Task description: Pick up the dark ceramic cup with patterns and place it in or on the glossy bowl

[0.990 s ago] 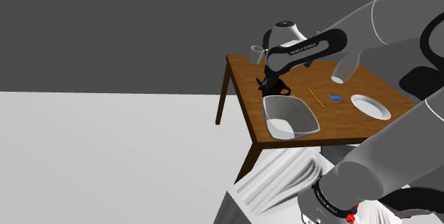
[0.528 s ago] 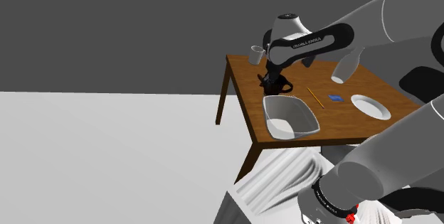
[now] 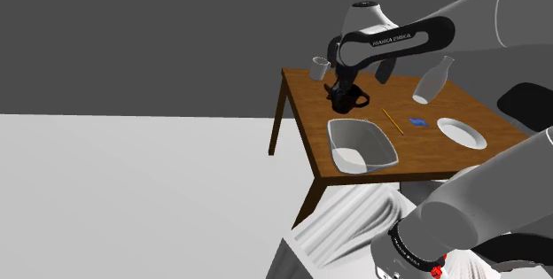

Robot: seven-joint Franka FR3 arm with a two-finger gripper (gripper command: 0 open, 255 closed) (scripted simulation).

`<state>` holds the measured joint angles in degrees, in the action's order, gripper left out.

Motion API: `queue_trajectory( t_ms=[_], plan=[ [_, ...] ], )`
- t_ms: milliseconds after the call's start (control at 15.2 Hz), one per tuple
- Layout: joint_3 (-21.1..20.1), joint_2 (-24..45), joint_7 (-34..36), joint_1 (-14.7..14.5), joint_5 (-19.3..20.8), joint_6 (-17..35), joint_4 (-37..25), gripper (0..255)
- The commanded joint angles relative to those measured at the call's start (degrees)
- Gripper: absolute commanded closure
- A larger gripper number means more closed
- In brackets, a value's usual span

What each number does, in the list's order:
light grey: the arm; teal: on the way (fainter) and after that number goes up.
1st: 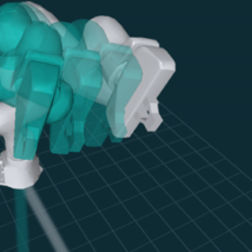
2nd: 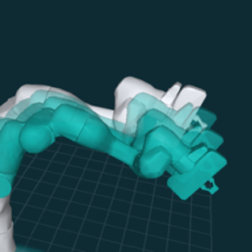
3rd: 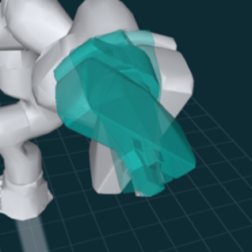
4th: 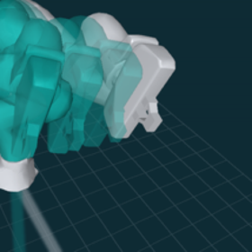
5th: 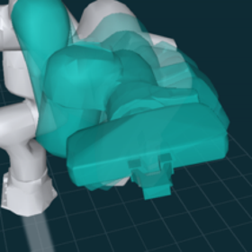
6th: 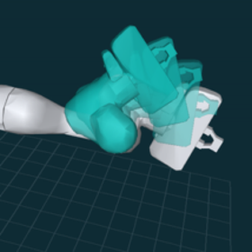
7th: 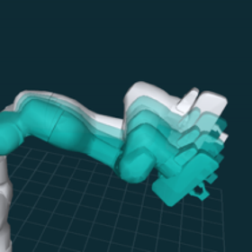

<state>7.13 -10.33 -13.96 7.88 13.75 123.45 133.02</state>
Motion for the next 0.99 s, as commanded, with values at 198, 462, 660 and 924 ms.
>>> queue_trajectory(
  t_ms=[198, 462, 660, 924],
  plan=[
    [-0.22, -1.58, -0.57, -0.17, -0.38, -3.89, -2.33, 255],
    [-0.36, -2.59, -1.09, -0.26, -0.66, -6.99, -4.46, 255],
    [-0.45, -3.21, -1.48, -0.33, -0.86, -9.31, -6.18, 255],
    [-0.59, -3.86, -1.98, -0.40, -1.10, -12.37, -8.64, 255]
  ],
)
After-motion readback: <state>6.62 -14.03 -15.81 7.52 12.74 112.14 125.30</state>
